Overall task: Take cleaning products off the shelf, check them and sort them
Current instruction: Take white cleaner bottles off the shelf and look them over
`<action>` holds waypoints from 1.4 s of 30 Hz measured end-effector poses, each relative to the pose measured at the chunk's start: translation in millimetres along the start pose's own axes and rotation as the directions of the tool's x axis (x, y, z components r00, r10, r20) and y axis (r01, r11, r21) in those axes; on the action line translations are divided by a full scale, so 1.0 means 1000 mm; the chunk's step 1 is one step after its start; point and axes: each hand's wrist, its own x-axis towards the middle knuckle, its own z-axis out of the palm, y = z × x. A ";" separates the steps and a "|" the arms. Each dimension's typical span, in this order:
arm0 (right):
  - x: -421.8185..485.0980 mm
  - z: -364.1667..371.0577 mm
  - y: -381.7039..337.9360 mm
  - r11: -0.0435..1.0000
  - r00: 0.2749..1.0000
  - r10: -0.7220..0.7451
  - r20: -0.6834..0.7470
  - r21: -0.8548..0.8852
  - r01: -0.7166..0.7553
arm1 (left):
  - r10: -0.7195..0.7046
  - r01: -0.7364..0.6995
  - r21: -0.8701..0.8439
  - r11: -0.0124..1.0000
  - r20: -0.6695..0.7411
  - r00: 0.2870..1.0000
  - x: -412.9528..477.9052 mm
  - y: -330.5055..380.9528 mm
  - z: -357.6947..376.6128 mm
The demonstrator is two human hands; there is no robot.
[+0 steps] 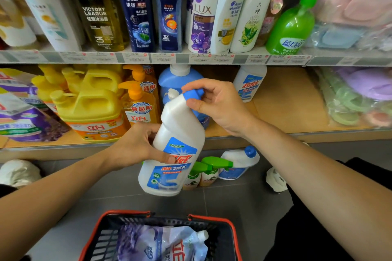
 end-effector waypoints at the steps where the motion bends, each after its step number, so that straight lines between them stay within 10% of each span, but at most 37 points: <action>1: -0.001 -0.001 0.000 1.000 1.000 0.014 -0.016 0.023 -0.013 | 0.001 -0.001 -0.019 1.000 -0.009 1.000 0.000 0.000 0.000; 25: -0.002 -0.006 0.002 0.973 0.936 0.164 -0.312 0.210 -0.100 | -0.034 0.031 -0.096 0.995 -0.031 0.999 -0.001 0.018 0.010; 31: -0.017 -0.006 0.014 0.955 0.958 0.287 -0.003 -0.079 -0.287 | -0.040 0.013 -0.206 0.978 -0.130 0.991 -0.005 0.018 0.006; 35: -0.044 0.000 0.036 0.884 0.817 0.467 0.338 -0.203 -0.421 | -0.039 -0.029 -0.326 0.945 -0.200 0.979 -0.013 0.018 0.006; 42: -0.065 0.013 0.051 0.879 0.849 0.465 0.252 -0.017 -0.476 | 0.033 -0.163 -0.373 0.913 -0.333 0.943 -0.023 0.028 0.003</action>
